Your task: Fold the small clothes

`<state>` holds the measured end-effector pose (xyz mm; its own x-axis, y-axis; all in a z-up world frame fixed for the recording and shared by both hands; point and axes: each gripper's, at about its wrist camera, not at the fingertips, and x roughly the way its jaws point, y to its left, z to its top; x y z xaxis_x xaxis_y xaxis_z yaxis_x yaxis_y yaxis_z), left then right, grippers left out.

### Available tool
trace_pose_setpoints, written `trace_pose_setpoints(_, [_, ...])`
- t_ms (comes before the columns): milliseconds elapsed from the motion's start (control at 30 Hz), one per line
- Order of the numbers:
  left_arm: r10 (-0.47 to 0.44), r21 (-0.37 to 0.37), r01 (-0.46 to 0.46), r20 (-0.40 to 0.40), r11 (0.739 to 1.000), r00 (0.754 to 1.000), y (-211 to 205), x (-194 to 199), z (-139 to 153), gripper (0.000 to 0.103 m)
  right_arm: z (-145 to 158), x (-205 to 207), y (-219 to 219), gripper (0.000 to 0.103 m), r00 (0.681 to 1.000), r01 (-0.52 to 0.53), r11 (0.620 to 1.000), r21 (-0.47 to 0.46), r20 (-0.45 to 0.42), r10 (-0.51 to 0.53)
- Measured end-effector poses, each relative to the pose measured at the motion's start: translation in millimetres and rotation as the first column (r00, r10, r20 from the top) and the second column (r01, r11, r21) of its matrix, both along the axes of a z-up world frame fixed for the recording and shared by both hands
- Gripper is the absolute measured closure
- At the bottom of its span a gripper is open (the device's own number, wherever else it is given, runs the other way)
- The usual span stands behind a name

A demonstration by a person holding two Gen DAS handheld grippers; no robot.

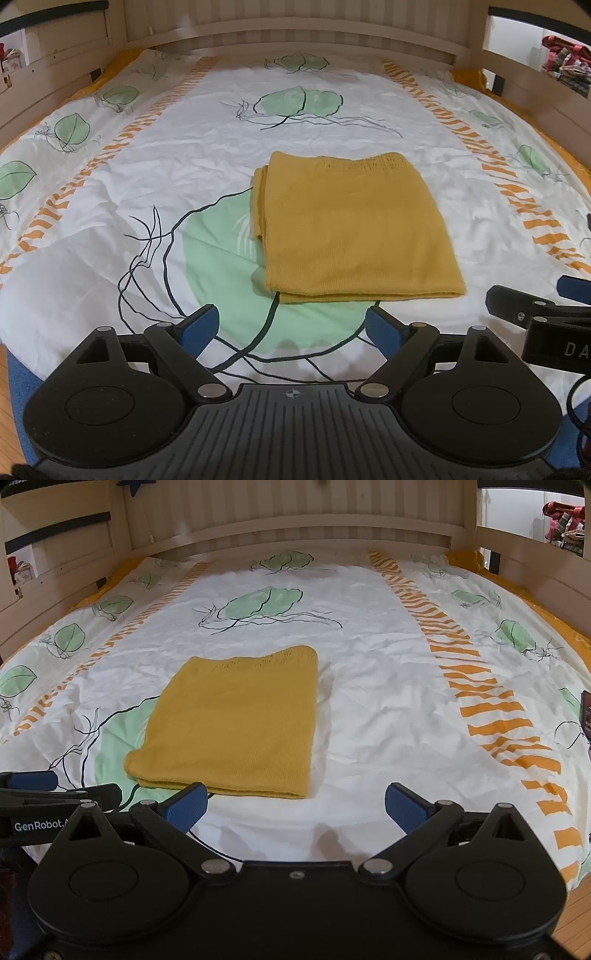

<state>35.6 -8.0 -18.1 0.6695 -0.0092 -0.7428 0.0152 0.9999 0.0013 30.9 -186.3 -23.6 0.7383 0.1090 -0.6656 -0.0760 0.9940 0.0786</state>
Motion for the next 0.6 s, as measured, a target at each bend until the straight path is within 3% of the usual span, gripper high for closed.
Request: trace_pose_setpoints(600, [0.001,-0.01,-0.001,-0.01,1.0,1.0,-3.0,0.8,0.3,0.017,0.4,1.9,1.7,0.001,1.0,-0.005,1.0,0.003,-0.004,0.005])
